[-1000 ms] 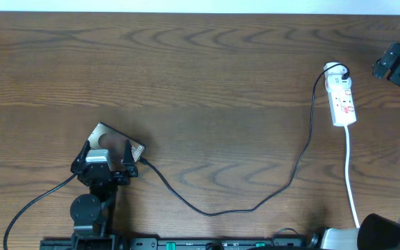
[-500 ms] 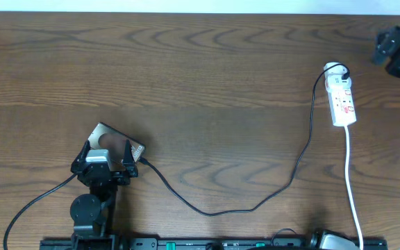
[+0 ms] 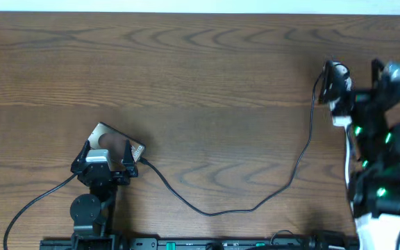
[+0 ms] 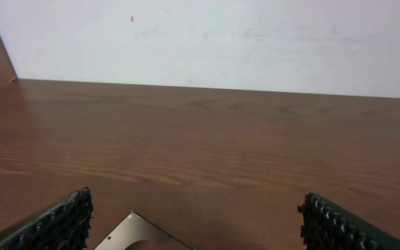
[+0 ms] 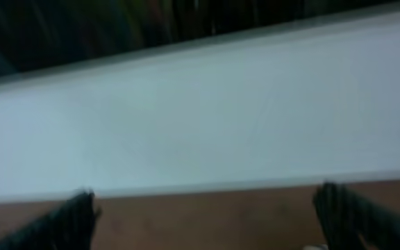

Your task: Plug charger to phone and switch on socket

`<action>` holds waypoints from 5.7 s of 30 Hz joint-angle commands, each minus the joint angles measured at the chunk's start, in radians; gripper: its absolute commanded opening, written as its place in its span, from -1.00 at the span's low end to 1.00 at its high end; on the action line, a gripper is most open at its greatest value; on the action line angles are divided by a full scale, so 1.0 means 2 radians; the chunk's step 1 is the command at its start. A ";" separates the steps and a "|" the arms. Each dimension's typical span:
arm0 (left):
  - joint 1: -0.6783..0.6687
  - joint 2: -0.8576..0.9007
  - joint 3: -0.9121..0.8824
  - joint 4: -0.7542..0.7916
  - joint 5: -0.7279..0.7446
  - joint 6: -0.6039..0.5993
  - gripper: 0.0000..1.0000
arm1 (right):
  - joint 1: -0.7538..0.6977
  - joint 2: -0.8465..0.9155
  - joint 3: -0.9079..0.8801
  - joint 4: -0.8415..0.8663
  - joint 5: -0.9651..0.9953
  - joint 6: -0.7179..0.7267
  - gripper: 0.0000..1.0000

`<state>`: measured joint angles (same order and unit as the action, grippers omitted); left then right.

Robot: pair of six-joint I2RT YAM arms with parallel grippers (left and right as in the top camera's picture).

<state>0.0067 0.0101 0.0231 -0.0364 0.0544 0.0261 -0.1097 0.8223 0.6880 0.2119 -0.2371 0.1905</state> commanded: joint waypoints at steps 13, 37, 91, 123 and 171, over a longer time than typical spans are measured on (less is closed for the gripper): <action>0.003 -0.003 -0.009 -0.015 0.003 -0.002 0.87 | 0.004 -0.233 -0.268 0.152 -0.001 -0.002 0.99; 0.003 -0.003 -0.009 -0.015 0.003 -0.002 0.87 | 0.031 -0.409 -0.341 -0.015 0.085 -0.012 0.98; 0.003 -0.003 -0.009 -0.015 0.003 -0.002 0.87 | 0.051 -0.409 -0.342 -0.143 0.123 -0.098 0.99; 0.003 -0.003 -0.009 -0.015 0.003 -0.002 0.87 | 0.050 -0.409 -0.341 -0.143 0.123 -0.098 0.98; 0.003 -0.003 -0.009 -0.015 0.003 -0.002 0.87 | 0.050 -0.409 -0.341 -0.143 0.123 -0.098 0.99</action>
<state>0.0067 0.0101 0.0231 -0.0364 0.0544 0.0261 -0.0154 0.0120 0.0063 -0.0704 0.0181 0.0101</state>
